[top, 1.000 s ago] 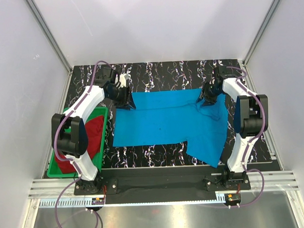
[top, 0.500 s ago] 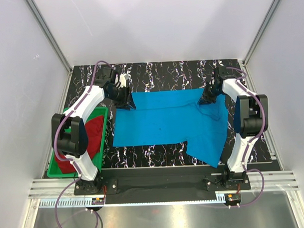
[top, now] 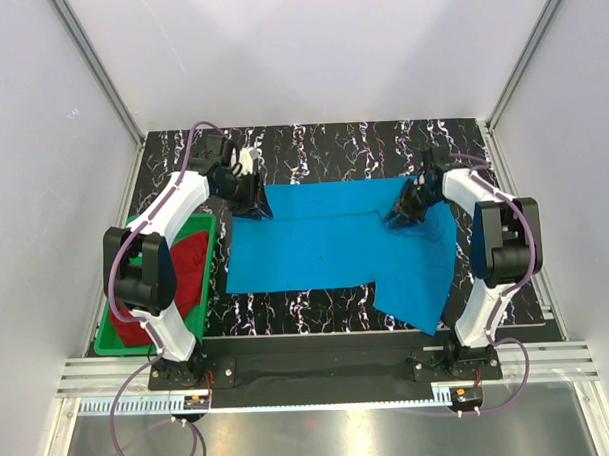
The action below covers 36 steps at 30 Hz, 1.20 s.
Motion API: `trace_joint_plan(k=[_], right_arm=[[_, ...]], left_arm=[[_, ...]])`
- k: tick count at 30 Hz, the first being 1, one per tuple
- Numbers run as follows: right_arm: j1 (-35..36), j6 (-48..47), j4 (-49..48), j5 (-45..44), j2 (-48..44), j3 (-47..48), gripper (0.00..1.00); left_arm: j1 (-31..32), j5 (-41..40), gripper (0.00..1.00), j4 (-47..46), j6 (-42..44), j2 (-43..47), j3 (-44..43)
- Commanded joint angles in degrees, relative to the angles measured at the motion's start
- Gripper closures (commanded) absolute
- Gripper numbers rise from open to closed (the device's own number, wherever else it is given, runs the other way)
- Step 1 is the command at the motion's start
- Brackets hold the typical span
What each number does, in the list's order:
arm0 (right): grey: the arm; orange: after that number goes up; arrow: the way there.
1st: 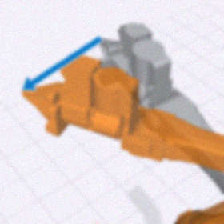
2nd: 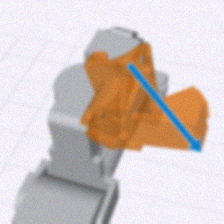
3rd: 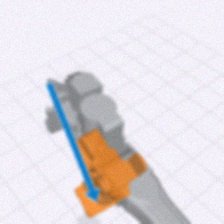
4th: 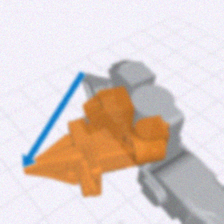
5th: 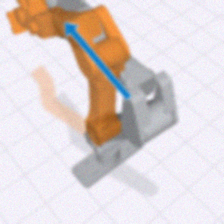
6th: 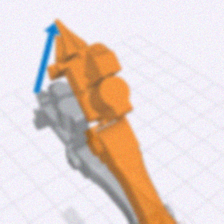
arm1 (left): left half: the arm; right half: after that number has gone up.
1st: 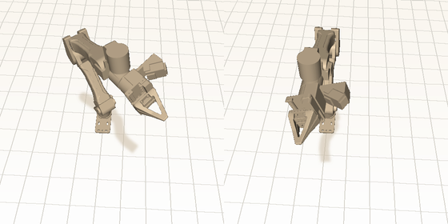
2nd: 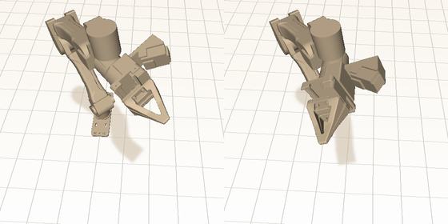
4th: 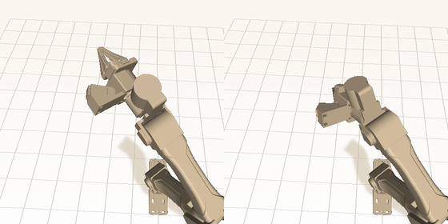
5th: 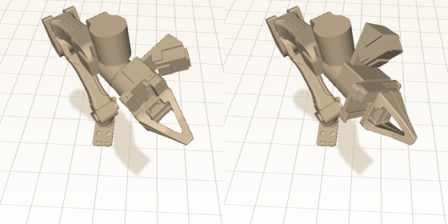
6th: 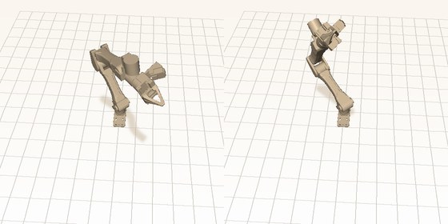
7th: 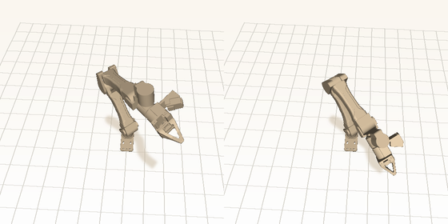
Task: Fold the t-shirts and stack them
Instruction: Fold the tshirt
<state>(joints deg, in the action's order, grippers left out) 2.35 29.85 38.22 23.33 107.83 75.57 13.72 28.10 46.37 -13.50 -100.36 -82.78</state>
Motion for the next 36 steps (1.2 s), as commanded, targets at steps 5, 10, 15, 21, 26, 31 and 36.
trace_joint_plan(k=[5, 10, 15, 21, 26, 31, 36], right_arm=[[3.63, 2.17, 1.57, 0.78, -16.06, -8.08, 0.34], [-8.2, -2.94, 2.65, -6.46, -18.45, -7.28, 0.4], [-12.54, -7.17, 3.19, -9.18, -17.13, -7.89, 0.46], [-13.33, -6.73, 3.09, -11.38, -15.98, -9.47, 0.64], [-14.3, -4.45, 3.0, -12.25, -16.95, -11.5, 0.47], [-15.18, -1.99, 3.7, -13.4, -15.81, -12.12, 0.42], [-15.27, -1.72, 3.01, -14.62, -16.24, -11.41, 0.34]], left_arm=[[0.17, 0.65, 0.55, -0.23, 1.98, -1.16, -1.67], [1.31, 1.52, 0.55, -0.84, 1.37, -2.03, -2.73], [8.58, 2.4, 0.57, -3.38, 4.08, -3.27, -5.54], [20.1, -0.41, 0.61, -13.05, 5.24, -6.51, -9.75], [25.13, -1.64, 0.61, -20.06, -5.2, -14.5, -17.05], [27.15, -2.26, 0.61, -25.71, -19.77, -23.81, -21.27], [28.65, -2.08, 0.59, -37.56, -34.03, -25.5, -14.88]])
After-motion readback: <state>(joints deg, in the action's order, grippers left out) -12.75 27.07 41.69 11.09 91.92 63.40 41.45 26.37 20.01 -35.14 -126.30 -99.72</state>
